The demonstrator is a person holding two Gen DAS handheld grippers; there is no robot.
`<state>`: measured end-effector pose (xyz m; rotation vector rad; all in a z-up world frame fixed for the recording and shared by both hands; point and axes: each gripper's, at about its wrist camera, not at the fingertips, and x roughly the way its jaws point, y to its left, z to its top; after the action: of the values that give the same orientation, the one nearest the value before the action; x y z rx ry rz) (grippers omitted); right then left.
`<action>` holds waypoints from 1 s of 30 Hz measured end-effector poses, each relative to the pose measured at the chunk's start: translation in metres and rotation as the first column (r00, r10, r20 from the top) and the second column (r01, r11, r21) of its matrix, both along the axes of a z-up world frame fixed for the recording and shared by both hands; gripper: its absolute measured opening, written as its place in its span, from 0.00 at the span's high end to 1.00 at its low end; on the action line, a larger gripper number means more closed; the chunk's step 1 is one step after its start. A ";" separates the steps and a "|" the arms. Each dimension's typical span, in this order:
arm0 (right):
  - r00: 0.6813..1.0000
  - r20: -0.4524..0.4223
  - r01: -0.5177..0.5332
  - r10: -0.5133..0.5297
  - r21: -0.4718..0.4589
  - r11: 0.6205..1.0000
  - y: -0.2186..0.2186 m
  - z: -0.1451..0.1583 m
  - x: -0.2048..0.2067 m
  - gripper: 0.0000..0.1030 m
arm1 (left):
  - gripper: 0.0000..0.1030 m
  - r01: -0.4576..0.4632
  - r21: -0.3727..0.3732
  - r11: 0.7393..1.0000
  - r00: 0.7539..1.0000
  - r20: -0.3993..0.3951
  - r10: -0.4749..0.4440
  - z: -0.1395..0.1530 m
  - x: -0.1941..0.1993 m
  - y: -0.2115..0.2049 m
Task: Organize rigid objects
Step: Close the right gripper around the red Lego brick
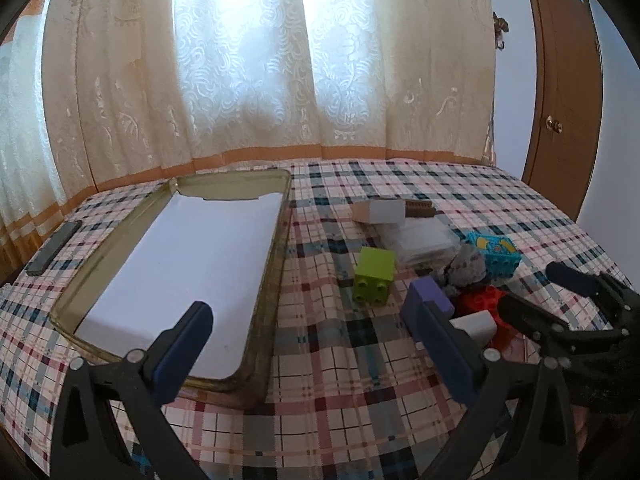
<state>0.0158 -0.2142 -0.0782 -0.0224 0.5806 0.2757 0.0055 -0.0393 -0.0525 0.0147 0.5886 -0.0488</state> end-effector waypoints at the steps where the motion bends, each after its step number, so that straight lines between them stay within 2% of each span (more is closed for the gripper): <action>1: 1.000 -0.017 0.008 -0.009 -0.010 1.000 -0.001 -0.005 0.004 0.15 | 0.00 0.002 0.000 1.000 1.000 -0.006 -0.002 -0.002 0.001 -0.001; 8: 0.999 -0.046 0.008 -0.009 -0.018 1.000 -0.003 -0.010 0.010 0.21 | 0.00 0.028 0.014 1.000 0.999 -0.019 -0.028 -0.006 0.003 -0.012; 16: 0.993 -0.073 -0.093 0.095 0.024 0.995 -0.004 -0.012 0.006 0.24 | 0.00 0.034 0.019 0.999 0.999 -0.026 -0.034 -0.006 0.005 -0.015; 18: 0.993 -0.092 -0.073 0.076 0.032 0.997 -0.009 -0.015 0.010 0.32 | 0.00 0.034 0.020 0.999 0.999 -0.026 -0.034 -0.006 0.006 -0.016; 21: 0.993 -0.112 -0.038 0.042 0.040 0.998 -0.015 -0.017 0.017 0.32 | 0.00 0.033 0.024 0.999 0.999 -0.029 -0.032 -0.007 0.006 -0.017; 25: 0.989 -0.116 -0.093 0.091 -0.013 0.996 0.001 -0.017 0.018 0.32 | 0.00 0.039 0.031 0.999 0.999 -0.025 -0.038 -0.008 0.005 -0.020; 30: 0.981 -0.156 -0.119 0.117 0.002 0.993 0.005 -0.022 0.029 0.33 | 0.00 0.043 0.041 0.998 0.999 -0.019 -0.042 -0.008 0.004 -0.023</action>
<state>0.0445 -0.2097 -0.1002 -0.0424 0.7375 0.3933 0.0098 -0.0626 -0.0605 0.0668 0.6078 -0.0778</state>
